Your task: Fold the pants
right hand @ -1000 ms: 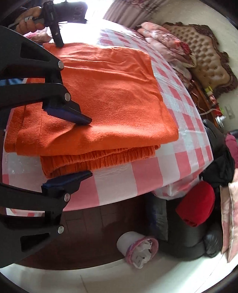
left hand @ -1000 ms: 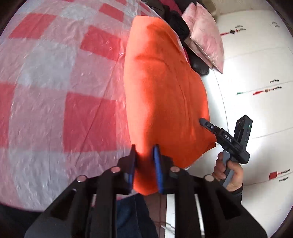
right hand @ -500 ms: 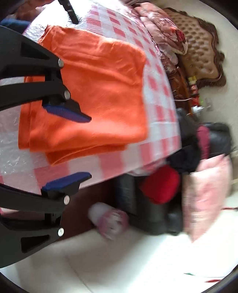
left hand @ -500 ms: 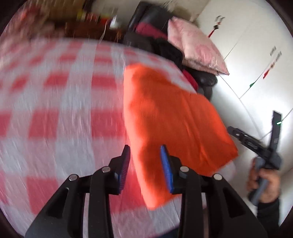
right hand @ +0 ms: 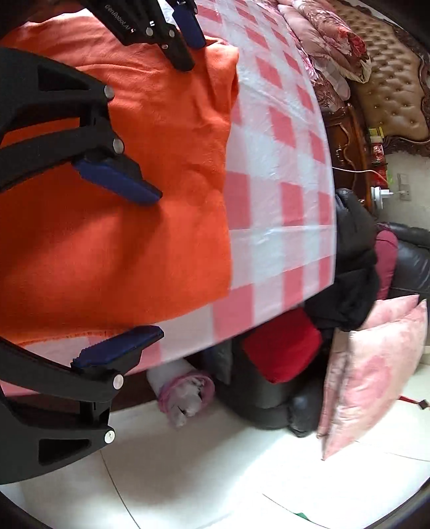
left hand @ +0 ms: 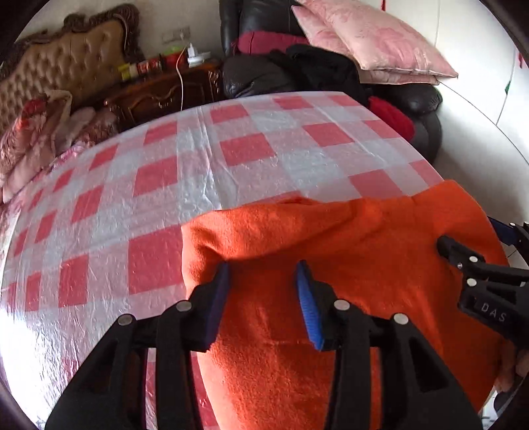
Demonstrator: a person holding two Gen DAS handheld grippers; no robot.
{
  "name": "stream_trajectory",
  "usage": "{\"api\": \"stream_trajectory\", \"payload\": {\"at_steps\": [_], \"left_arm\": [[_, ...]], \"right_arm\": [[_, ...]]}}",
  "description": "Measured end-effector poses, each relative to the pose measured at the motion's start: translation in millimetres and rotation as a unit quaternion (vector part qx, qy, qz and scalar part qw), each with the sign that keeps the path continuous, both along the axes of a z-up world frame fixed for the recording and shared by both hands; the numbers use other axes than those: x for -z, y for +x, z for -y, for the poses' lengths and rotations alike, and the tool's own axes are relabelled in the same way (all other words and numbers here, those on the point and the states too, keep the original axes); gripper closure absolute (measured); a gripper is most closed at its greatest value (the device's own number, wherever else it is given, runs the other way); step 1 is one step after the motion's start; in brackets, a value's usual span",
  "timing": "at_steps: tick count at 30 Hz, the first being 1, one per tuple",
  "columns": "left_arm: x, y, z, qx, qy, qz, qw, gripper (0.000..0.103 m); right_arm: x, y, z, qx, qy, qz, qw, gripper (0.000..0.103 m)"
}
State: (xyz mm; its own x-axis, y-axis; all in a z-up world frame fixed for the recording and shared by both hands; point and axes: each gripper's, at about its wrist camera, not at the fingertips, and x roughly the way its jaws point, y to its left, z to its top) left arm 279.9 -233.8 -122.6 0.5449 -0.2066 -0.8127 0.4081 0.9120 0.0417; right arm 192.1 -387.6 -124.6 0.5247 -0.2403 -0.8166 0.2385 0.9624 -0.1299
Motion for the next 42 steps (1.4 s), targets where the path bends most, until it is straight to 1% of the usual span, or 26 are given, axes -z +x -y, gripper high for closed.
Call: {"api": "stream_trajectory", "payload": {"at_steps": [1,3,4,5,6,7,8,10,11,12,13,15,16,18,20,23,26,29,31,32,33,34,37,41,42], "left_arm": [[-2.2,-8.3,-3.0,0.005,0.001,0.011,0.9999,0.061],[-18.3,-32.6,-9.9,0.01,-0.027,0.033,0.999,0.061],[-25.6,-47.7,-13.9,0.013,-0.04,0.041,0.9982,0.058],[-31.4,-67.2,-19.4,0.013,-0.048,0.048,0.9976,0.056],[-32.5,-78.7,-21.5,0.007,-0.05,0.046,0.9976,0.055],[-30.7,-90.0,-23.9,0.002,-0.052,0.037,0.998,0.055],[-22.4,-101.4,-25.9,0.001,-0.052,0.017,0.9985,0.055],[-7.0,-111.6,-22.6,0.009,-0.035,-0.013,0.9993,0.055],[2.2,-115.2,-20.7,0.012,-0.023,-0.016,0.9996,0.054],[5.3,-116.0,-20.5,0.013,-0.021,-0.014,0.9996,0.054],[3.9,-117.8,-21.5,0.013,-0.023,-0.01,0.9996,0.055],[-9.6,-125.6,-23.8,0.017,-0.027,0.008,0.9995,0.054],[-16.8,-130.1,-25.3,0.02,-0.028,0.017,0.9993,0.051],[-31.3,-139.9,-32.4,0.014,-0.041,0.021,0.9988,0.043],[-41.6,-153.2,-39.4,0.012,-0.052,0.022,0.9983,0.043],[-50.3,-171.3,-46.4,0.012,-0.063,0.018,0.9977,0.043],[-61.8,-194.9,-54.6,0.01,-0.075,0.008,0.9971,0.042],[-79.7,-220.4,-60.5,0.005,-0.076,0.021,0.9969,0.031],[-91.2,-233.8,-65.7,-0.001,-0.079,0.026,0.9966,0.02],[-96.3,-238.9,-67.8,-0.004,-0.077,0.031,0.9965,0.017],[-102.8,-245.6,-70.4,-0.009,-0.077,0.034,0.9964,0.009],[-107.0,-250.3,-72.3,-0.014,-0.076,0.036,0.9963,0.004],[-115.9,-260.0,-77.6,-0.02,-0.085,0.032,0.9957,0.002],[-119.3,-261.7,-79.2,-0.017,-0.113,0.023,0.9932,0.002],[-121.1,-263.0,-78.9,-0.017,-0.117,0.033,0.9925,0.002]], "right_arm": [[0.1,-3.7,0.7,0.0,0.001,0.01,1.0,0.029],[-10.1,-13.3,-0.9,0.006,-0.001,0.03,1.0,0.03],[-20.9,-25.3,-2.7,0.006,0.004,0.051,0.999,0.029],[-27.6,-35.2,-4.8,0.006,0.007,0.063,0.998,0.029],[-32.0,-48.7,-9.1,0.008,0.006,0.067,0.998,0.029],[-33.0,-55.2,-12.8,0.007,0.005,0.065,0.998,0.029],[-28.4,-65.7,-18.0,0.005,0.004,0.053,0.999,0.029],[-17.1,-74.8,-23.5,0.009,0.006,0.032,0.999,0.029],[-8.6,-77.5,-25.8,0.007,0.007,0.02,1.0,0.029],[-2.5,-80.5,-28.0,0.005,0.002,0.015,1.0,0.029],[-0.6,-85.4,-30.1,0.006,-0.007,0.02,1.0,0.029],[-8.6,-95.0,-32.2,0.012,-0.005,0.028,1.0,0.029],[-16.5,-102.1,-32.9,0.015,-0.001,0.038,0.999,0.029],[-31.8,-117.7,-35.7,0.022,0.004,0.053,0.998,0.029],[-46.8,-138.7,-40.1,0.037,0.002,0.066,0.997,0.029],[-59.5,-160.4,-47.1,0.045,0.001,0.073,0.996,0.029],[-75.8,-185.5,-59.3,0.045,-0.017,0.085,0.995,0.029],[-93.7,-208.2,-68.5,0.049,-0.031,0.101,0.993,0.028],[-105.7,-223.0,-72.6,0.052,-0.034,0.111,0.992,0.027],[-110.0,-228.5,-74.3,0.054,-0.036,0.113,0.991,0.026],[-115.4,-235.6,-77.2,0.056,-0.039,0.116,0.991,0.026],[-119.7,-240.2,-79.8,0.056,-0.038,0.117,0.991,0.026],[-128.0,-253.2,-87.4,0.053,-0.035,0.121,0.991,0.026],[-127.7,-264.1,-90.8,0.05,-0.044,0.122,0.99,0.023],[-126.1,-265.2,-89.3,0.053,-0.041,0.121,0.99,0.023]]}}
